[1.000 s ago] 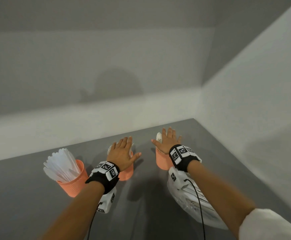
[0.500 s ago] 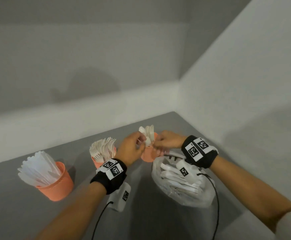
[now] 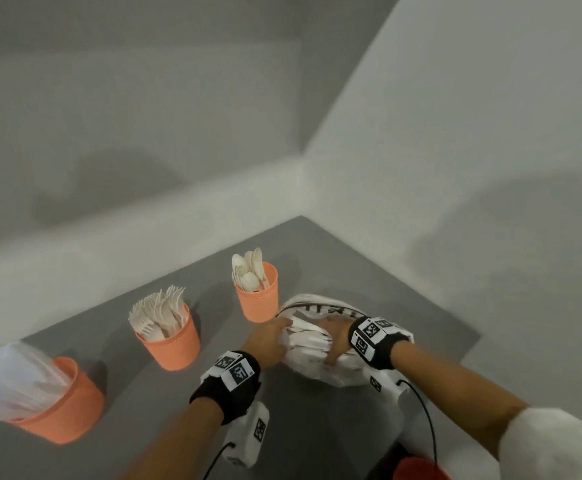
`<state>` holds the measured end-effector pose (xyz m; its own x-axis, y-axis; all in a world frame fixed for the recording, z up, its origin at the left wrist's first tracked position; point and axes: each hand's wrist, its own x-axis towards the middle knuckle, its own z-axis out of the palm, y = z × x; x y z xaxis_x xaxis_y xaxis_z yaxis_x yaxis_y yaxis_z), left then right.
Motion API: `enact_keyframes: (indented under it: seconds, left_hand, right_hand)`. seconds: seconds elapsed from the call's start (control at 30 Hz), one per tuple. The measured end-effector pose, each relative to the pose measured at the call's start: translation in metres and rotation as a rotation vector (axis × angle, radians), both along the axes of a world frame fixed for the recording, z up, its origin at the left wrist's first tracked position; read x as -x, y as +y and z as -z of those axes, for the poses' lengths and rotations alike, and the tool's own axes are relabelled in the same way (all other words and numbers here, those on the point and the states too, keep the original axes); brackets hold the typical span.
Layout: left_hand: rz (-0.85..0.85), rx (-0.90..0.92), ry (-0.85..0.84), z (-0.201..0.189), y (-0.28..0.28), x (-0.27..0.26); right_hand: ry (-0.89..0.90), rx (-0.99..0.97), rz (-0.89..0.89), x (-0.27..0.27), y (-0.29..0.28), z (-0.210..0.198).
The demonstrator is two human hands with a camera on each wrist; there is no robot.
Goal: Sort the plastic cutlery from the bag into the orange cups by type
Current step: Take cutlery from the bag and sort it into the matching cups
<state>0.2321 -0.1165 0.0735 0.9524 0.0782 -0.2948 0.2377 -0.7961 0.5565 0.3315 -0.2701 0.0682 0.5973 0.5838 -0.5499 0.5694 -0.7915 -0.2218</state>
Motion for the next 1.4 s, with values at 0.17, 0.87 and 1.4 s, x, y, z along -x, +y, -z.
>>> enact_keyframes:
  seconds: [0.17,0.87,1.4]
  left_hand:
    - [-0.024,0.042,-0.014,-0.004,0.001,-0.002]
    - [0.037,0.073,0.010,-0.013,0.012,0.002]
    - [-0.328,0.433,-0.088,-0.005,0.007,-0.008]
  right_hand:
    - [-0.024,0.006,0.045,-0.003,0.005,-0.008]
    - [0.163,-0.094,0.149,-0.007,0.009,0.010]
    - [0.226,-0.151,0.093,-0.005,-0.002,0.004]
